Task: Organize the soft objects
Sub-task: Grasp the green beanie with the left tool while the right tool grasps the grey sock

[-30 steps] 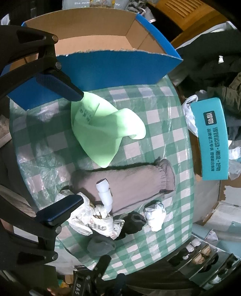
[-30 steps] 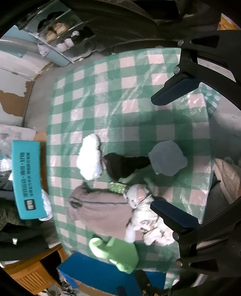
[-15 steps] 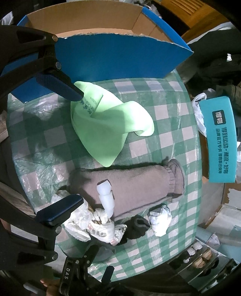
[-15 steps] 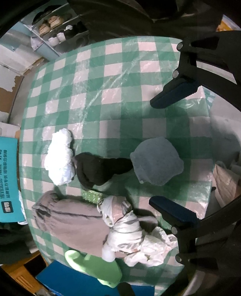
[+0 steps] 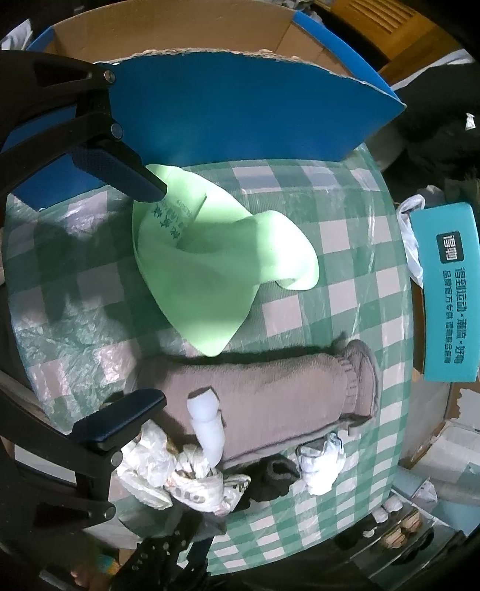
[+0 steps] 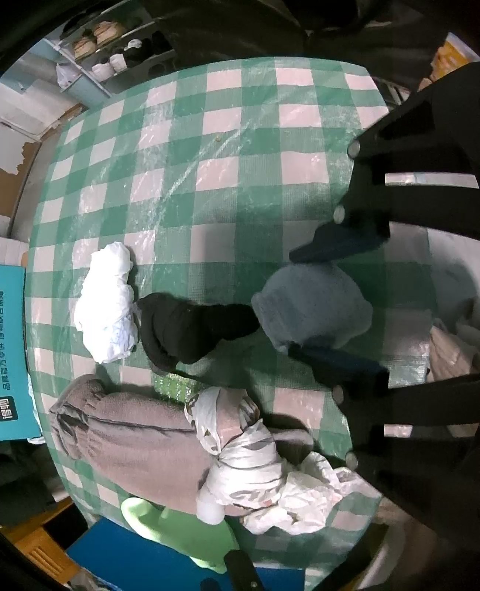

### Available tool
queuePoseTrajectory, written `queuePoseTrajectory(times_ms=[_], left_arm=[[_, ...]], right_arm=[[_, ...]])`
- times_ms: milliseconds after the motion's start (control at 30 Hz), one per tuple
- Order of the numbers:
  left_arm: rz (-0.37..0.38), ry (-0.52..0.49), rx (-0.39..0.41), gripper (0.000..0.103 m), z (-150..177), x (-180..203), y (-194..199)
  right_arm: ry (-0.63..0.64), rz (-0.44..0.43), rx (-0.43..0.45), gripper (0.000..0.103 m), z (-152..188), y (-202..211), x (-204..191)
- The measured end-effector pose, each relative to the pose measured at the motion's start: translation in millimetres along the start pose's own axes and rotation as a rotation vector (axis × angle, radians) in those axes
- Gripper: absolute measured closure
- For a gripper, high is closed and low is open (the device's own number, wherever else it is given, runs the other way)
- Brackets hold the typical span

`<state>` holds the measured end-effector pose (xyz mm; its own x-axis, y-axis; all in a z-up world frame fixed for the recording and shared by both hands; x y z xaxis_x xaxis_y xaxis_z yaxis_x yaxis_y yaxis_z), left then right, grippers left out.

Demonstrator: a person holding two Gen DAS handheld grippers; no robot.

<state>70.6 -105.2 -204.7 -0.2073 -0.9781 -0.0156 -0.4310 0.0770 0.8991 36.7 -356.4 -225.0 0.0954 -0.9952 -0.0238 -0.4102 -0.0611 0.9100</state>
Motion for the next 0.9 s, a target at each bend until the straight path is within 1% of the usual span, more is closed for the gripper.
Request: queuePoseTrajectory(times_ms=[167, 400, 700, 800, 900], left_arm=[[-0.004, -0.003, -0.009, 0.001, 0, -2, -8], [-0.033, -0.039, -0.027, 0.001, 1, -2, -25], [-0.068, -0.079, -0.045, 0.001, -1, 0, -49], [-0.074, -0.082, -0.054, 0.005, -2, -1, -57], [-0.082, -0.093, -0.039, 0.005, -5, 1, -60]], right_arm=[[-0.016, 0.002, 0.026, 0.068, -11, 14, 5], [-0.072, -0.022, 0.104, 0.068, -28, 38, 12], [-0.113, -0.056, 0.156, 0.068, -48, 46, 10], [-0.116, -0.070, 0.171, 0.068, -52, 50, 7], [-0.113, -0.081, 0.186, 0.068, -57, 54, 3]])
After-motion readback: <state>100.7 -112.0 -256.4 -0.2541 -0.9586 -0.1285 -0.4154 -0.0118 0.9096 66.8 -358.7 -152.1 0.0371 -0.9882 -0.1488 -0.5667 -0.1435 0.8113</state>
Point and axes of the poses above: each gripper's, at about its wrist camera, not at the fingertips, and y roughly against the way its jaws point, x to its right, z to its underside, the point moved 6 cm from there along -y, roughly the way its jaws point, and after that the axes turned 13 degrees about x, right-handed, at the moved point
